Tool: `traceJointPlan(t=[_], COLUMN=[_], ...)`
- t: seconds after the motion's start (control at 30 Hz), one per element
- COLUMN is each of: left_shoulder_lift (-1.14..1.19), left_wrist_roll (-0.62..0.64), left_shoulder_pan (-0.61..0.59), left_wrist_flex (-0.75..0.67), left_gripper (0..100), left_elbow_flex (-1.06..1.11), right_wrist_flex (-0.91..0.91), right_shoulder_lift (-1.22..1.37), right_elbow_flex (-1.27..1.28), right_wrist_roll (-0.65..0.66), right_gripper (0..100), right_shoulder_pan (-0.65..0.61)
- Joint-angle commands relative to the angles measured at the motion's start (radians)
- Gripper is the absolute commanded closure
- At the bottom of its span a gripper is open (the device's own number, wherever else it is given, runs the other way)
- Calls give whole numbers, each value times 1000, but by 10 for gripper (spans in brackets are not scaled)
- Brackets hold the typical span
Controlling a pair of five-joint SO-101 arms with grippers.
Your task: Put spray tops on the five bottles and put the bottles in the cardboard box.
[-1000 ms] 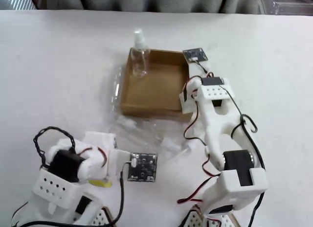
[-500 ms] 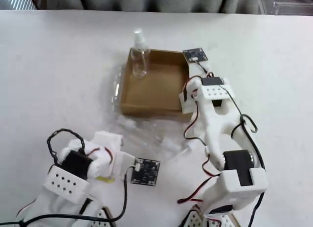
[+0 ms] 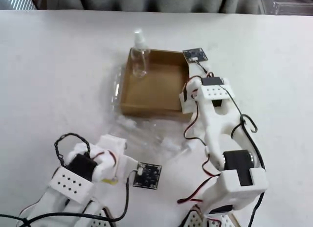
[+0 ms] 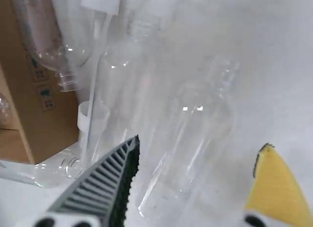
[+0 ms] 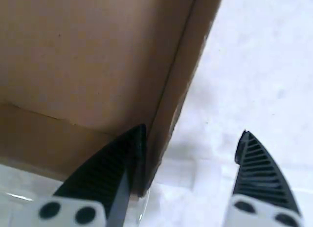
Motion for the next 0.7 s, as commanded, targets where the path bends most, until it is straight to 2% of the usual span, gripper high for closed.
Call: traceJointPlan(t=[0.0,0.2,0.67], left_shoulder_lift=[7,47,516], left_wrist_roll=[-8,21,23], left_shoulder_pan=[12,24,-10], left_wrist_flex=[-25,-91,-126], left_gripper=[643,642,641], left_elbow_flex=[0,8,-238], right_wrist_flex=[-1,-1,-1], right_shoulder_lift=[-51,-51,-51], right_elbow_flex=[-3,-3,-3], right_wrist_roll=[-6,-6,-6], right_gripper=[726,726,726], right_shoulder_pan=[10,10,8])
